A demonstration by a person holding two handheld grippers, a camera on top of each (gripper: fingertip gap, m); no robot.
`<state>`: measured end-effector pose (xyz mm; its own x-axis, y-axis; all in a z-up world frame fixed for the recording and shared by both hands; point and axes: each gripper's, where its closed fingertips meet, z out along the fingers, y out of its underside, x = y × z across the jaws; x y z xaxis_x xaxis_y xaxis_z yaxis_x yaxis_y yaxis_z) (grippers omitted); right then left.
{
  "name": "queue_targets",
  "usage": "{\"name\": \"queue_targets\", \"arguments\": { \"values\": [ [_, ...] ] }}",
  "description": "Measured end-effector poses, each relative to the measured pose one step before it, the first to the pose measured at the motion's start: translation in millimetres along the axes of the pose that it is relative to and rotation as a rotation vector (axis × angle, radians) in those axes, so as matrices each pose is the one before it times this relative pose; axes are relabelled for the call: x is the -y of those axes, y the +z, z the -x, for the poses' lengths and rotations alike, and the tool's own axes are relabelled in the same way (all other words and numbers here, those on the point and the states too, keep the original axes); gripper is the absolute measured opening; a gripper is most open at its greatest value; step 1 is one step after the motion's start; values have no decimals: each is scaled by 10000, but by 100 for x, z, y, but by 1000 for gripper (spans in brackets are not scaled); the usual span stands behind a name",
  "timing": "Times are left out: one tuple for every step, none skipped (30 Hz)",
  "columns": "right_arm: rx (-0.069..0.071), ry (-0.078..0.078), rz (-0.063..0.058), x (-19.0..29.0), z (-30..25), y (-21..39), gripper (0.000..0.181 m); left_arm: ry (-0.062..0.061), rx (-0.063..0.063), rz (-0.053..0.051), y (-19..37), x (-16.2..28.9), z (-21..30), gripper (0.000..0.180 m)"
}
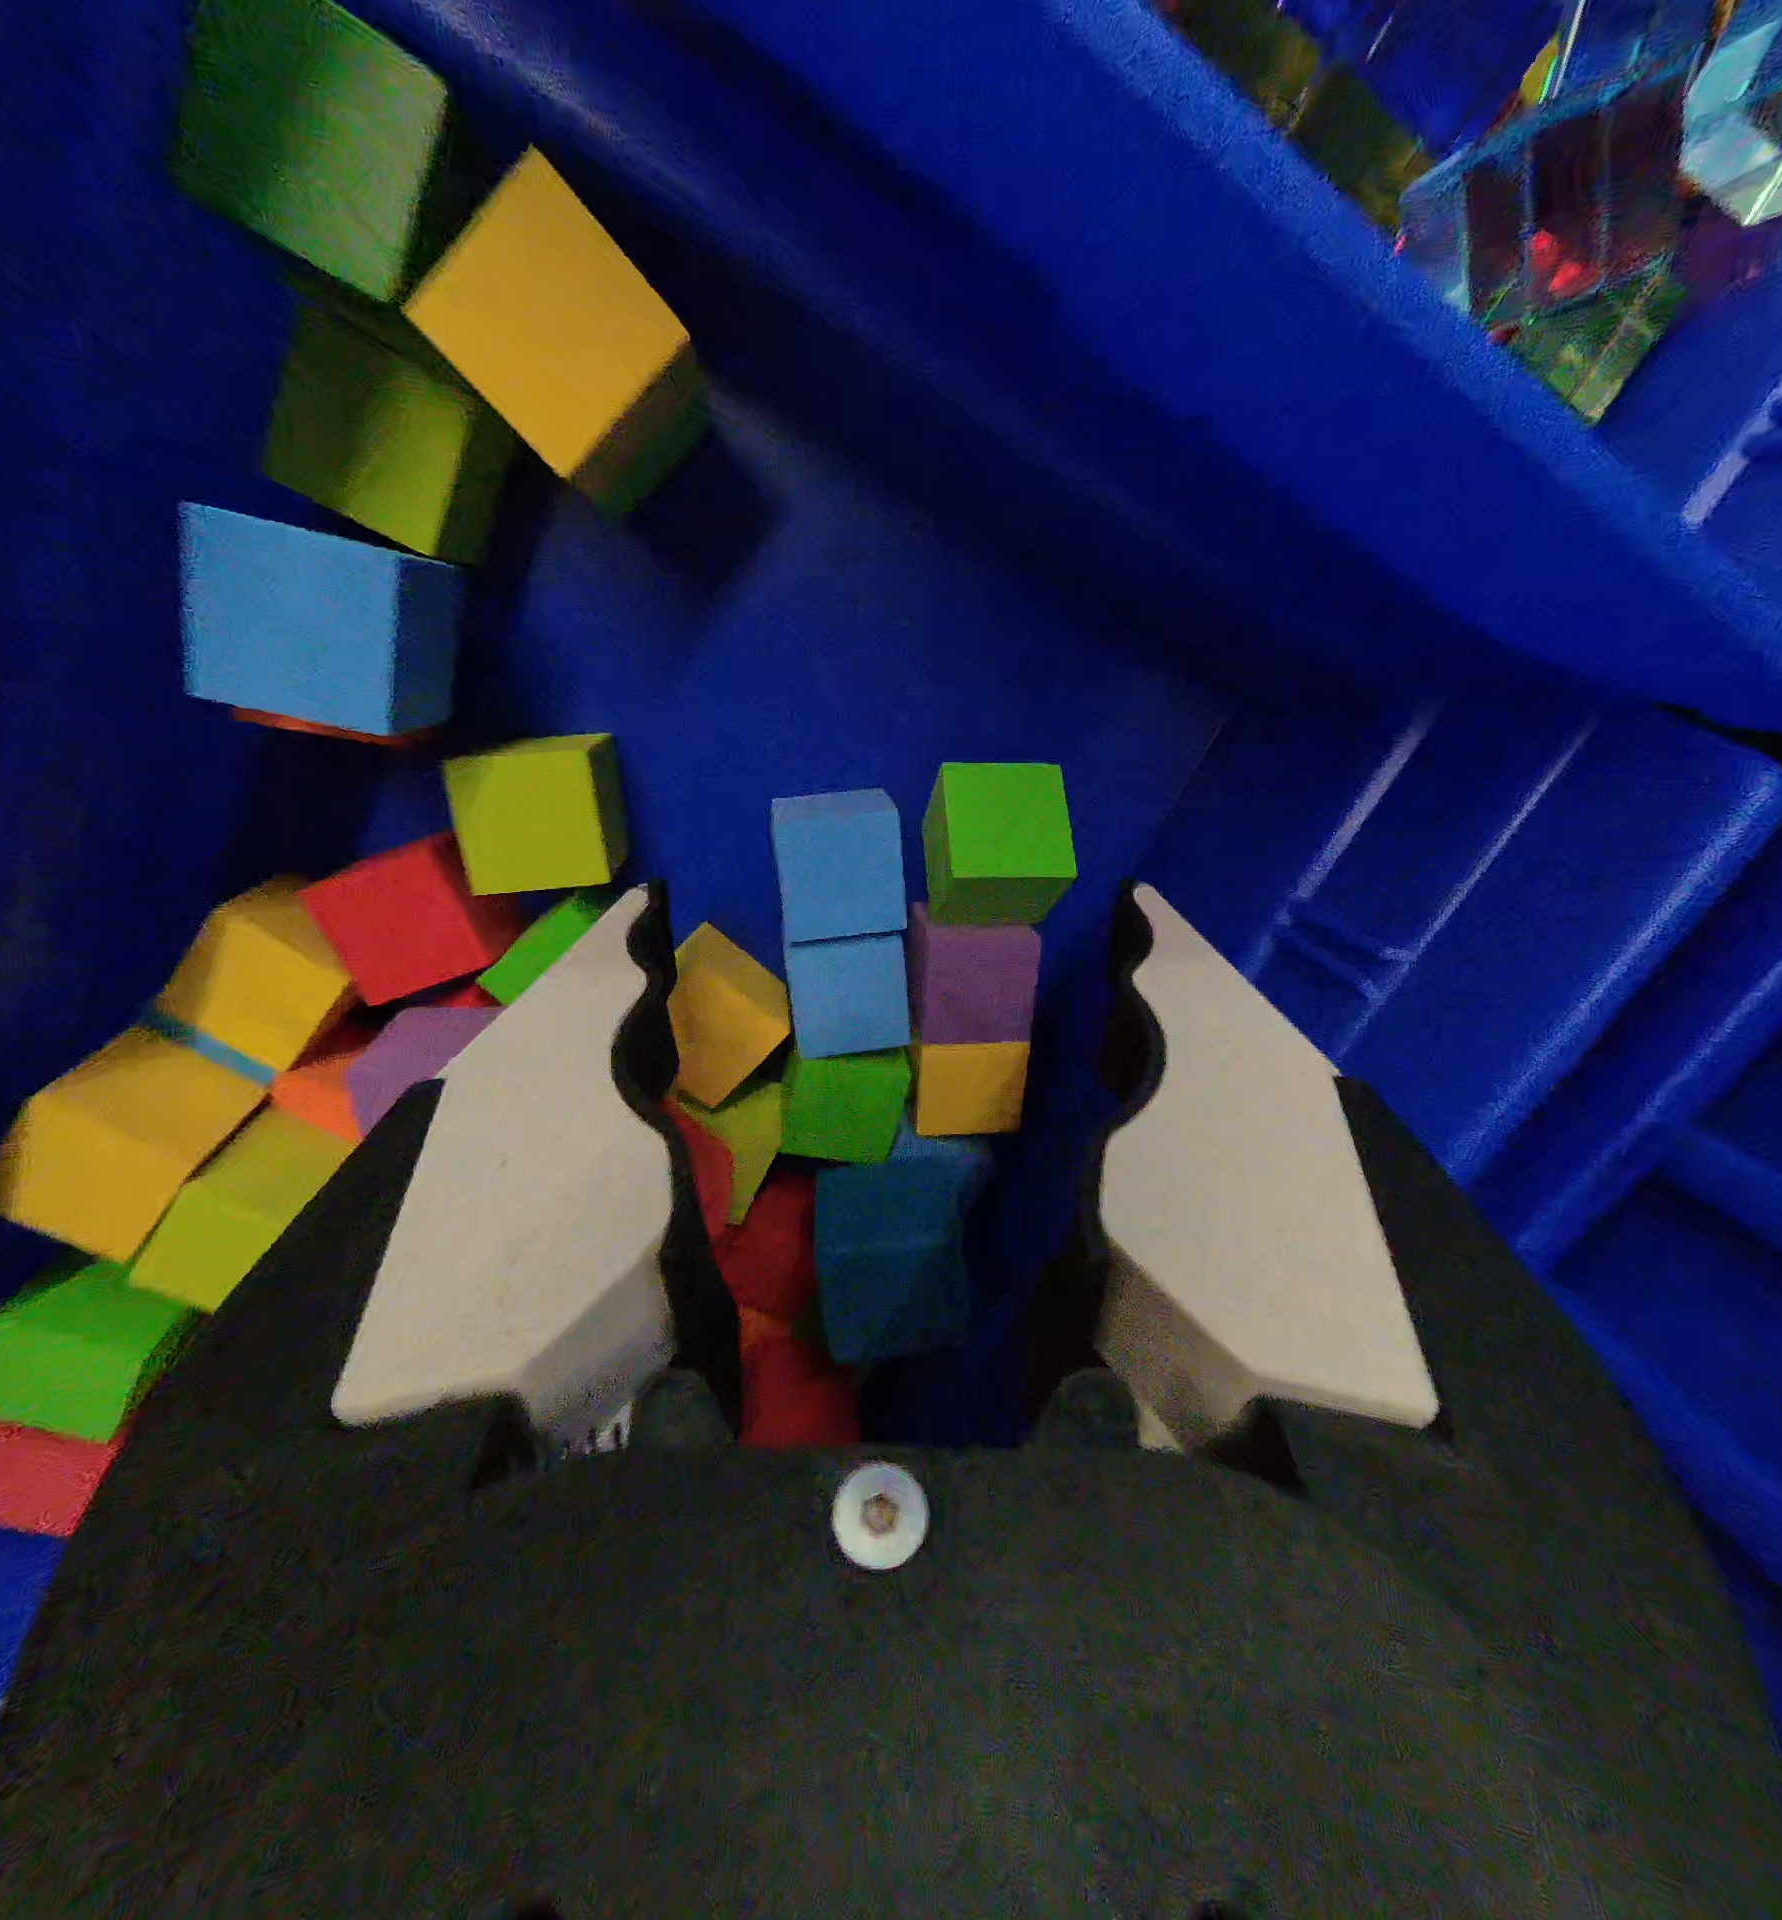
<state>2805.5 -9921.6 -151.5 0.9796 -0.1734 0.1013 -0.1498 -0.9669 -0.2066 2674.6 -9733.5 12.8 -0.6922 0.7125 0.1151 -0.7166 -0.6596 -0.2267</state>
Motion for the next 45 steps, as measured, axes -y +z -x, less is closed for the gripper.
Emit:
{"name": "queue_targets", "arguments": {
  "values": [
    [12, 19, 329, -434, -163, 1164, 82, -21, -5, -7, -25, -62, 20, 125],
    [199, 51, 219, -201, 127, 949, 82, -32, 2, -16, -40, -40, 38, 125],
    [-15, 42, 246, -234, -247, 693, 75, -25, 15, -5, -68, -24, 41, 125],
    [-170, 49, 352, -445, -590, 529, 62, 1, 16, 11, -74, -46, 18, 125],
    [133, 130, 2, 87, -179, 251, 57, 2, 28, -1, -107, -39, 13, 125],
    [324, 114, -437, 636, 192, -190, 55, -7, 23, -30, -85, 31, -17, 125],
    [222, 76, -403, 525, 216, -480, 55, -4, -4, -38, -48, 35, -56, 125],
    [-85, -11, -234, 272, -36, -799, 55, 14, -7, -13, -8, 49, -78, 125],
    [-203, -89, -219, 337, -50, -1258, 55, 31, 0, 18, -34, 4, -97, 125],
    [-117, -84, -445, 792, 151, -1773, 55, 23, 12, 16, 45, 34, 10, 125],
    [-52, -103, -781, 1527, 371, -2299, 55, -1, 10, -3, 1, 40, -10, 125],
    [38, -199, -924, 2136, 707, -2584, 55, -17, 0, -30, -22, 61, 7, 125],
    [68, -356, -928, 2617, 952, -2604, 55, -26, 1, -16, -69, 33, 20, 125],
    [163, -586, -1018, 3209, 1344, -2392, 55, -25, 18, 1, -27, -13, 104, 125],
    [353, -687, -998, 3521, 1772, -1863, 55, -29, 10, 12, 15, -45, 127, 125],
    [351, -610, -631, 3177, 1672, -1029, 55, -43, -32, 15, 103, -64, 84, 125],
    [311, -598, -246, 2543, 1462, -193, 55, -48, -40, 16, 149, -46, 71, 125],
    [289, -555, -64, 1944, 1170, 588, 56, -44, -17, 25, 120, -84, 133, 125],
    [201, -385, 169, 1189, 715, 1181, 58, -46, -26, 23, 161, -106, 138, 125],
    [83, -168, 514, 276, 240, 1491, 69, -56, -67, 19, 156, -107, 82, 125],
    [65, -110, 688, -341, 97, 1318, 75, -69, -58, 19, 166, -91, 42, 125],
    [-73, -132, 442, -356, -72, 712, 75, -41, -49, 17, 163, -107, 7, 125],
    [-169, -62, -9, -176, -172, -75, 73, -31, -50, 8, 24, -91, -87, 125],
    [-125, 153, -261, -224, -170, -679, 74, -51, -41, -28, -42, -39, -73, 125],
    [-163, 353, -198, -671, -376, -1004, 75, -46, -3, -48, -102, 19, -64, 124],
    [-246, 456, 99, -1496, -605, -1002, 77, -12, 32, -44, -150, 41, -60, 125],
    [-237, 477, 469, -2400, -703, -698, 76, 10, 32, -22, -171, 22, -74, 125],
    [-243, 475, 695, -3010, -836, -183, 75, 29, 29, -26, -108, 96, -119, 125],
    [-95, 523, 773, -3246, -640, 463, 75, 38, 31, -13, -133, 95, -132, 125],
    [313, 580, 653, -2973, -6, 1080, 77, 42, 26, 5, -66, 98, -96, 125],
    [380, 483, 487, -2485, 84, 1465, 75, 43, 7, 11, -69, 92, -105, 125],
    [-38, 391, 468, -2190, -580, 1654, 75, 25, 10, 16, -33, 85, -46, 125],
    [-63, 384, 487, -1851, -563, 1755, 76, 18, 8, 20, -41, 37, 7, 125],
    [68, 287, 333, -1220, -292, 1783, 80, 22, 15, 21, 11, 26, 8, 125],
    [-210, 146, 208, -725, -693, 1590, 81, 6, 20, 14, -37, 19, 46, 125],
    [-317, 97, 252, -604, -844, 1339, 82, -2, 3, 3, -32, -6, 91, 125],
    [-64, 198, 165, -321, -470, 1093, 83, -4, 0, -6, -11, -21, 72, 125],
    [17, 258, 45, -18, -365, 850, 79, -10, 3, -1, -48, -29, 55, 125],
    [24, 170, 53, 38, -327, 661, 76, -17, 2, 7, -25, -85, 27, 125],
    [41, 123, 199, -207, -281, 591, 76, -15, 3, 4, -18, -66, 14, 125],
    [36, 105, 335, -390, -262, 583, 75, -14, 5, -11, -23, -28, 12, 125],
    [238, 105, 202, -180, 109, 493, 70, -11, 10, -7, -28, -35, -7, 125],
    [242, 59, 127, -28, 132, 438, 64, 5, 13, -2, -59, -28, -26, 125],
    [-77, -142, 103, -33, -224, 351, 54, 13, 16, -15, -59, -19, -21, 125],
    [-47, -152, 55, -2, -143, 88, 53, 8, -1, -25, -48, 17, -58, 125]
  ]
}}
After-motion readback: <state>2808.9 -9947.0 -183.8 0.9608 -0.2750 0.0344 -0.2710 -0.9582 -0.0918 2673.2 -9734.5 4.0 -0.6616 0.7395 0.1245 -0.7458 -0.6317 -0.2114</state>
